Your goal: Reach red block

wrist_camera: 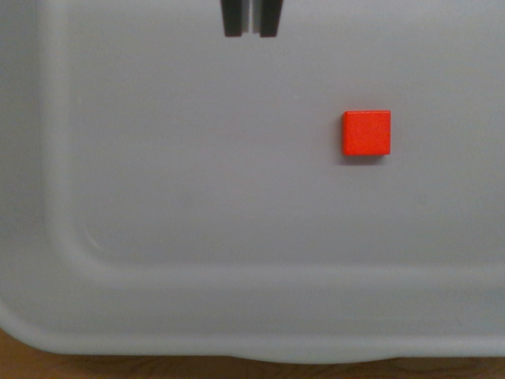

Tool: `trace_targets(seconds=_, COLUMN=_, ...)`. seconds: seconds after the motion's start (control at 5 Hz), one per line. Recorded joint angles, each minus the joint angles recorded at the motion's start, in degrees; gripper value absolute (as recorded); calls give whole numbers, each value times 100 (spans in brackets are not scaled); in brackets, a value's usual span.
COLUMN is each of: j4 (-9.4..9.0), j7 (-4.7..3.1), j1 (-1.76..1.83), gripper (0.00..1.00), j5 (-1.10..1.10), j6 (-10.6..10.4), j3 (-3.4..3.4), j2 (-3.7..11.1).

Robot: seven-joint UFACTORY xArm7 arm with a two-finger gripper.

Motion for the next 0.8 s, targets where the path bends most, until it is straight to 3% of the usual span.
trace_targets(seconds=0.6, j4=-71, j7=9, j1=15, gripper=0, j5=-2, j6=-117, j3=11, j2=57)
trace_targets(seconds=0.8, j4=-160, j7=21, j1=34, gripper=0, j5=-5, j6=-267, j3=26, j2=131)
